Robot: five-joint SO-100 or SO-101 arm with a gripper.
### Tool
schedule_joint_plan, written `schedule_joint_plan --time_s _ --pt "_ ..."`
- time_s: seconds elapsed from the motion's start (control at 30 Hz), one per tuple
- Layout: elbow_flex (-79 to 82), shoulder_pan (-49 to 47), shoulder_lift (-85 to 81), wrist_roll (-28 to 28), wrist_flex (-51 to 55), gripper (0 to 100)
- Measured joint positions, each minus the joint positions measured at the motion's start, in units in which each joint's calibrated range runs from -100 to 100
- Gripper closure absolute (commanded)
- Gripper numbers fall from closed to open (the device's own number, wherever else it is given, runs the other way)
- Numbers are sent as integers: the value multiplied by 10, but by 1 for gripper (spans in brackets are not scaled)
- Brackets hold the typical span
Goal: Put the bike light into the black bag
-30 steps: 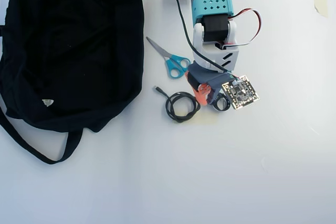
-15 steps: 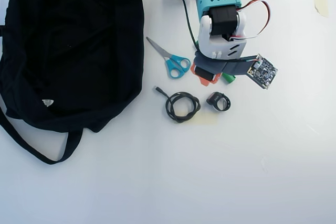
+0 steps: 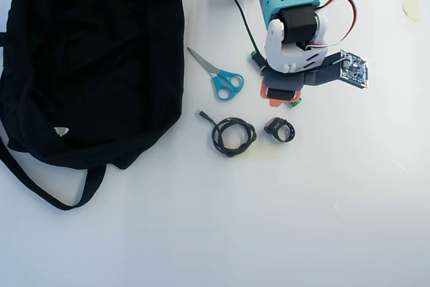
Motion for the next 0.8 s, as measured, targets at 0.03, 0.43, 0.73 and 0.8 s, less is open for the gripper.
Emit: schedule_joint_plan --time_s 0.03,0.43,0.73,0.8 --pt "0 0 0 0 -4 98" --pt "-68 -7 89 2 -38 98" --pt "-238 -18 216 5 -45 98" --pt "-263 -18 247 5 -45 98"
